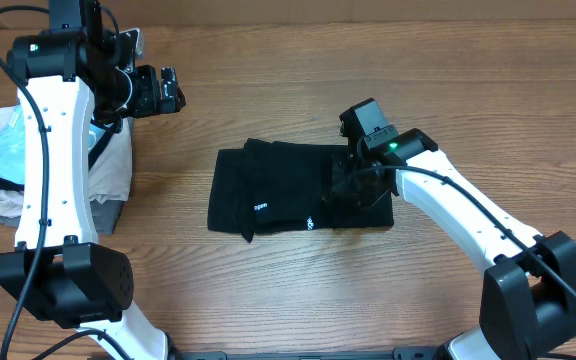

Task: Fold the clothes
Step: 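Grasp the strip's right end again and fold it leftward with the right gripper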

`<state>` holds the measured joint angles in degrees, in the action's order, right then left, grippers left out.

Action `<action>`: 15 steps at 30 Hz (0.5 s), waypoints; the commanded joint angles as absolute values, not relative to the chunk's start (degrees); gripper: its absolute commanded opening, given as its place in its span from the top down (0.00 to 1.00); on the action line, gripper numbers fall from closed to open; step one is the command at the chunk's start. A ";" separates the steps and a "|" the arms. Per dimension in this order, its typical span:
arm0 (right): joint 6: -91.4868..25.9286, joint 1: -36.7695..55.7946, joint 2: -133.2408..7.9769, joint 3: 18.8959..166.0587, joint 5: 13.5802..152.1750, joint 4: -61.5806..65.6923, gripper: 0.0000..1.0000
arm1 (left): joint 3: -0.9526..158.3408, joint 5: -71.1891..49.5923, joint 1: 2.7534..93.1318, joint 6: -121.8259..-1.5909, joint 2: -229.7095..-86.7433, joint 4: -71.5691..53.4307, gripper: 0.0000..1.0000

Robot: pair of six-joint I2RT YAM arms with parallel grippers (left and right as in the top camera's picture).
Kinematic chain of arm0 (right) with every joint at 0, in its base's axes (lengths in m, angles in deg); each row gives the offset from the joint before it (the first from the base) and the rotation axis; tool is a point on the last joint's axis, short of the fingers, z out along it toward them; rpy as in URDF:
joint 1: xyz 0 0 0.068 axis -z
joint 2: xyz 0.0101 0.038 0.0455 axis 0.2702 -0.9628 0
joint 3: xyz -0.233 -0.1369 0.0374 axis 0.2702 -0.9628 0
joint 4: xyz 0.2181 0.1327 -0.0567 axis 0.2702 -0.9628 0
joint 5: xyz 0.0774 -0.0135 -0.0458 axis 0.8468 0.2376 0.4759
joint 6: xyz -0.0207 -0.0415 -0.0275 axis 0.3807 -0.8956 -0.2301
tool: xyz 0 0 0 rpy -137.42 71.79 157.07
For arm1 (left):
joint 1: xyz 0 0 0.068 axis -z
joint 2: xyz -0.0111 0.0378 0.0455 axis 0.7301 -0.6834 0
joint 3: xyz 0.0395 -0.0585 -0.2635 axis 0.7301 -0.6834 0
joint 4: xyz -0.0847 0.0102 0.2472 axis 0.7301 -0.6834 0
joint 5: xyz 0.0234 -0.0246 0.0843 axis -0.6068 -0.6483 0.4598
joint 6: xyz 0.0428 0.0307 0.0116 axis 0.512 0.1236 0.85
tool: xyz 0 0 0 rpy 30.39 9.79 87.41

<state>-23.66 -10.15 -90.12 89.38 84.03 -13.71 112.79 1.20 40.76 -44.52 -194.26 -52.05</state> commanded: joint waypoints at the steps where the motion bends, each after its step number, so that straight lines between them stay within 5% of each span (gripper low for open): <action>1: -24.91 -8.71 -90.01 89.87 84.68 -13.85 0.62 | 113.73 1.14 40.54 -43.23 -194.48 -52.20 0.00; 5: -25.61 -5.51 -90.01 89.87 84.09 -14.50 0.62 | 113.73 1.14 40.54 -43.23 -194.48 -52.18 0.01; 10: -23.36 -3.72 -90.31 89.06 84.03 -9.36 0.83 | 113.73 1.14 40.54 -43.23 -194.48 -52.20 0.00; 15: -14.57 -4.88 -94.51 85.84 86.15 0.23 0.87 | 113.73 1.14 40.54 -43.23 -194.48 -52.18 0.00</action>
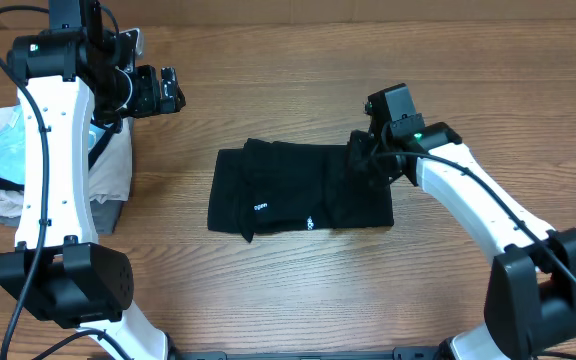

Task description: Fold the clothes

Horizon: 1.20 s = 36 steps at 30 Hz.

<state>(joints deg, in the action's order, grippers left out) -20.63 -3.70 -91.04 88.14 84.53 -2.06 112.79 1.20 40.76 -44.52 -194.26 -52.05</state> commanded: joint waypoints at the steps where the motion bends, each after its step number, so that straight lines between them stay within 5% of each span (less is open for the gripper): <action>1: -13.54 -5.36 -95.93 85.56 87.17 1.70 0.87 | 113.73 1.14 40.54 -43.23 -194.48 -52.18 0.00; 10: -17.41 -8.20 -102.07 86.37 93.66 12.54 0.89 | 113.73 1.14 40.54 -43.23 -194.48 -52.20 0.00; 21: -24.98 -3.68 -91.23 90.06 93.99 -13.60 0.82 | 113.73 1.14 40.54 -43.23 -194.48 -52.18 0.00; 31: -31.99 -6.59 -94.14 84.10 94.41 -18.06 0.51 | 113.73 1.14 40.54 -43.23 -194.48 -52.20 0.00; 36: -33.28 -8.81 -95.12 83.44 94.91 -16.03 0.48 | 113.73 1.14 40.54 -43.23 -194.48 -52.20 0.00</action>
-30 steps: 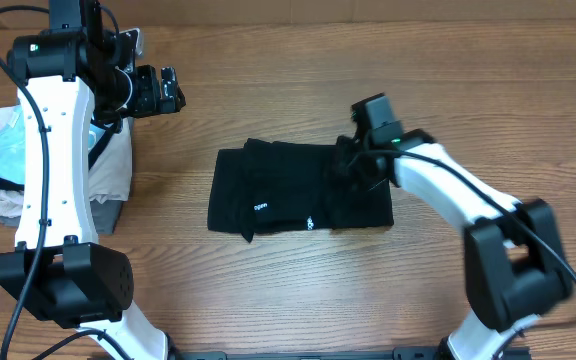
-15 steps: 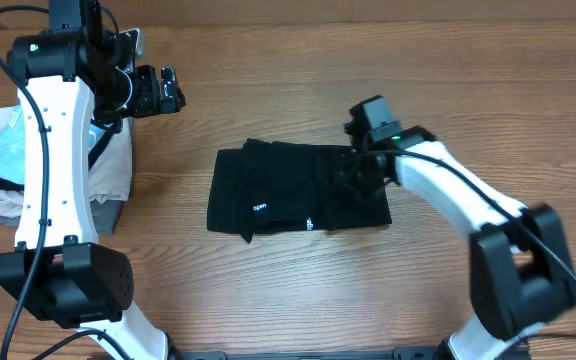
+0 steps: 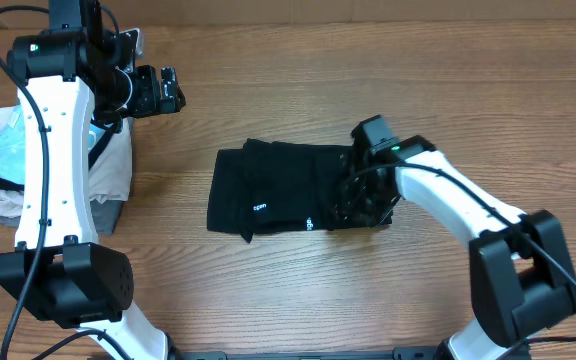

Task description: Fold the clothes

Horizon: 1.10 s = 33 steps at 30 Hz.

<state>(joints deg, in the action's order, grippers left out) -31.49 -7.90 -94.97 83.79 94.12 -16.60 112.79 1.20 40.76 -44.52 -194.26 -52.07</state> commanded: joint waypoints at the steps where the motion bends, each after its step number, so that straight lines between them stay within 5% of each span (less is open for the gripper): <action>1: -33.26 -8.86 -95.12 83.44 94.91 -16.03 0.51 | 113.73 1.14 40.54 -43.23 -194.48 -52.20 0.00; 5: -33.24 -8.86 -95.12 83.44 95.00 -15.75 0.57 | 113.73 1.14 40.54 -43.23 -194.48 -52.18 0.00; 9: -33.15 -8.86 -95.12 83.44 95.74 -15.09 0.74 | 113.73 1.14 40.54 -43.23 -194.48 -52.18 0.00; 12: -32.21 -8.86 -95.12 83.44 95.76 -15.38 0.73 | 113.73 1.14 40.54 -43.23 -194.48 -52.18 0.00; 14: -31.88 -8.86 -95.14 83.44 95.48 -15.38 0.61 | 113.73 1.14 40.54 -43.23 -194.48 -52.18 0.00; 22: -37.89 -8.86 -95.23 83.44 97.93 -14.96 0.62 | 113.73 1.14 40.54 -43.23 -194.48 -52.18 0.00; 33: -38.02 -10.10 -97.48 82.89 96.22 -13.34 0.92 | 113.73 1.14 40.54 -43.23 -194.48 -52.18 0.00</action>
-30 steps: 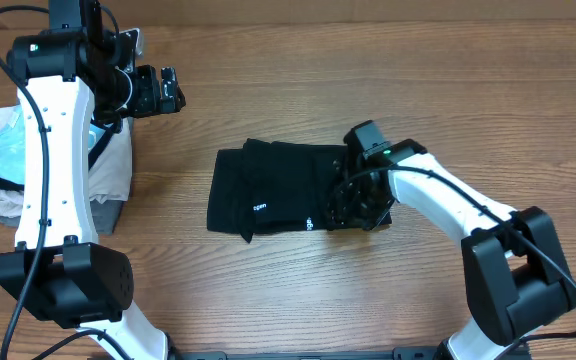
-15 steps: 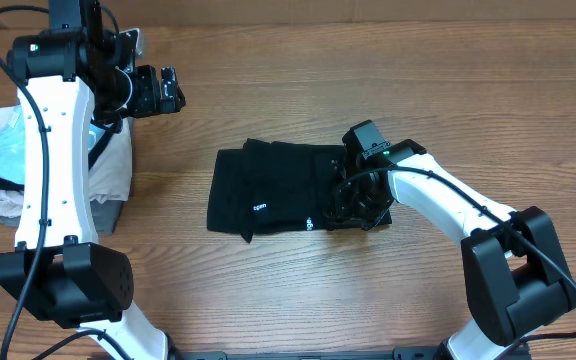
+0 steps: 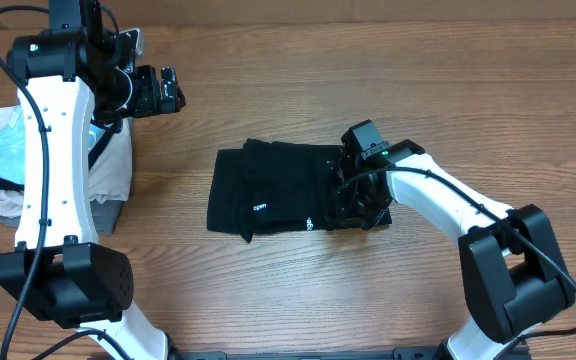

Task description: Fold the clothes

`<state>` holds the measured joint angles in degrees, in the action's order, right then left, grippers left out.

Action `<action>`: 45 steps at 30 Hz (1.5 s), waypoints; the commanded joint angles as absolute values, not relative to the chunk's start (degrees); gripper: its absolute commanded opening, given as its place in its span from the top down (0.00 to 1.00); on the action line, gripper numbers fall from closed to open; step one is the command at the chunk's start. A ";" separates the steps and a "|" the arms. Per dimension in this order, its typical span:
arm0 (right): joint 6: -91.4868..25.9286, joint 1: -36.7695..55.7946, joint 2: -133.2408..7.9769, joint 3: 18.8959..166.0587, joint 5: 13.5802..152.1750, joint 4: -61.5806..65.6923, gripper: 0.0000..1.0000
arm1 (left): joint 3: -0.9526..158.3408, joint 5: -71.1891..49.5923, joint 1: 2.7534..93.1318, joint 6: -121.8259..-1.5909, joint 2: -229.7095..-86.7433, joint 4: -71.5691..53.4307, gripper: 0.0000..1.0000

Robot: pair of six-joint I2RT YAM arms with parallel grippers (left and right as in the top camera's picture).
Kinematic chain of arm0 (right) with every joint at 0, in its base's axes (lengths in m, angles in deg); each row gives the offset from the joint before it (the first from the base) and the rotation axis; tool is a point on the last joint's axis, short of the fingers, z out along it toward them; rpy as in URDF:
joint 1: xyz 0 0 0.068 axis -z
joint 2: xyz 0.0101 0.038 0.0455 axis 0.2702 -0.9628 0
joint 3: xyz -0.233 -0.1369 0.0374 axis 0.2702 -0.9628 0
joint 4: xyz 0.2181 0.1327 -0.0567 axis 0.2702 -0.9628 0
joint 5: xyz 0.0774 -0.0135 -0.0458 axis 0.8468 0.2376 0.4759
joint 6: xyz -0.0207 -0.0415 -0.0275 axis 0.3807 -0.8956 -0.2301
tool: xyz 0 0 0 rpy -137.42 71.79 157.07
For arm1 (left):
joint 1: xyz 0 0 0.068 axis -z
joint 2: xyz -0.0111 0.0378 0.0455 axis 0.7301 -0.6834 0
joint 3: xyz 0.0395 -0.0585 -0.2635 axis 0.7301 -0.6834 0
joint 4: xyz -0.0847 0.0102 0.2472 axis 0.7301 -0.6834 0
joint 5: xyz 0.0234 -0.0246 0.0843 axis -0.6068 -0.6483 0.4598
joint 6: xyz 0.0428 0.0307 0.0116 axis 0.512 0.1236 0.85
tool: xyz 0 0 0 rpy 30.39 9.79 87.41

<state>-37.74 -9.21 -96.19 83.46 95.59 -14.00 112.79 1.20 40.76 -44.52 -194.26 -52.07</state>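
Note:
A black garment [image 3: 278, 190] lies folded into a flat rectangle at the middle of the wooden table, with small white marks near its front edge. My right gripper [image 3: 353, 196] is down on the garment's right end; its dark fingers blend into the cloth, so their stand does not show. Far from the black garment, my left gripper [image 3: 171, 89] hangs at the back left beside the clothes pile, open with nothing in it.
A pile of clothes, white, beige and light blue, sits at the table's left edge beside the left arm. Bare wooden table [image 3: 468, 80] surrounds the black garment on all sides.
My right gripper has shifted slightly left over the garment's right end, and the right edge of the cloth has drawn in a little. The left arm has not moved.
My right gripper was on the garment's right end, then stood at its back right corner, then came back down onto the right end, where it now sits a little further left. The garment kept its folded shape. The left arm stayed still throughout.

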 commanded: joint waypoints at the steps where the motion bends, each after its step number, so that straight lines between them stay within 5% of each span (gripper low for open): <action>1: -38.48 -10.21 -97.46 82.98 97.14 -12.86 0.94 | 113.73 1.14 40.54 -43.23 -194.48 -52.18 0.00; 8: -40.91 -10.30 -97.31 86.22 104.57 -12.75 0.96 | 113.73 1.14 40.54 -43.23 -194.48 -52.18 0.00; 10: -41.17 -10.30 -97.31 86.24 103.85 -12.38 0.69 | 113.73 1.14 40.54 -43.23 -194.48 -52.20 0.00; 13: -41.41 -10.30 -96.17 86.24 103.85 -12.95 0.55 | 113.73 1.14 40.54 -43.23 -194.48 -52.18 0.00; 29: -30.79 -15.92 -91.32 89.01 110.71 -6.22 0.54 | 113.73 1.14 40.54 -43.23 -194.48 -52.18 0.00; 33: -30.75 -19.94 -93.50 89.01 106.43 -3.46 0.33 | 113.73 1.14 40.54 -43.23 -194.48 -52.20 0.00; 45: -29.70 -24.81 -100.39 88.99 84.66 5.85 0.31 | 113.73 1.14 40.54 -43.23 -194.48 -52.20 0.00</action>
